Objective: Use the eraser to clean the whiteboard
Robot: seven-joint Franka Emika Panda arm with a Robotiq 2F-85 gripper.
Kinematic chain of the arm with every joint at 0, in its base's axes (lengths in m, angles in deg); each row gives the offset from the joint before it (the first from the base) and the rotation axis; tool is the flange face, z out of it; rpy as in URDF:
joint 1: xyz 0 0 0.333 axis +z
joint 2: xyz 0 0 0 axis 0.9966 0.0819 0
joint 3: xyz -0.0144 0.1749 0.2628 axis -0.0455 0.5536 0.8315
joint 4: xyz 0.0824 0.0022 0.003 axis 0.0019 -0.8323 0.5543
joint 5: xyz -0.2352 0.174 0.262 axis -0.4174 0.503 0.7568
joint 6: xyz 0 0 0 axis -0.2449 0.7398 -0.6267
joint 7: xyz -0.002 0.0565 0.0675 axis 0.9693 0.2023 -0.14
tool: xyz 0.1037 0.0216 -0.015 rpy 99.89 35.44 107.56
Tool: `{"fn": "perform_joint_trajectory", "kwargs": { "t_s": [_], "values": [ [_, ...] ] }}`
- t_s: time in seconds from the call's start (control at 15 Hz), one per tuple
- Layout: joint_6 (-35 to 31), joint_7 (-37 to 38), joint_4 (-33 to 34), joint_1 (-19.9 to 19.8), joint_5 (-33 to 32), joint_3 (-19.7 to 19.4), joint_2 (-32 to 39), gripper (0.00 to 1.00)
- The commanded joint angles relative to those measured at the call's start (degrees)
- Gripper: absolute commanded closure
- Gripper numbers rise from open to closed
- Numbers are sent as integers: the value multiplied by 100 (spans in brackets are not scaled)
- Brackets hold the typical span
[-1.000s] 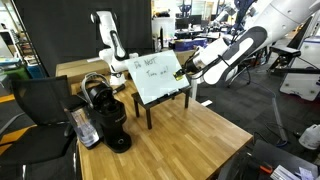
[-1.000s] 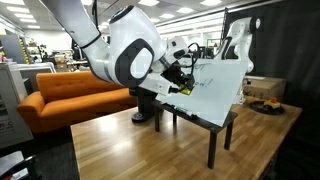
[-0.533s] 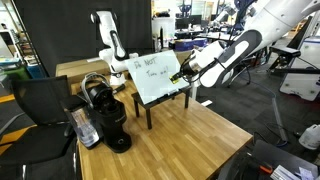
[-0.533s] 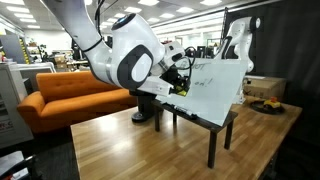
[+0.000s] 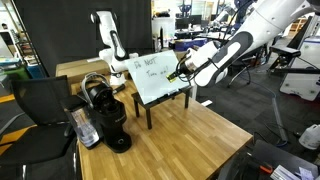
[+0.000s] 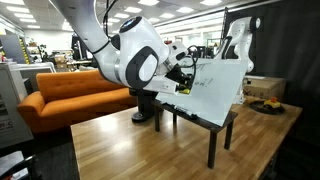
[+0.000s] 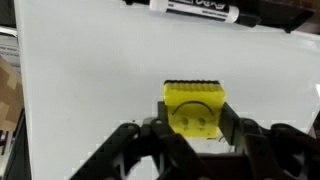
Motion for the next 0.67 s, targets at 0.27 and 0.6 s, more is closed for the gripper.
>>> {"fn": "perform_joint_trajectory", "kwargs": {
  "t_s": [0.27,0.6],
  "values": [
    [2,-343,683,866,338,-722,423,73],
    [2,-184,633,920,227,-749,508,48]
  ]
}}
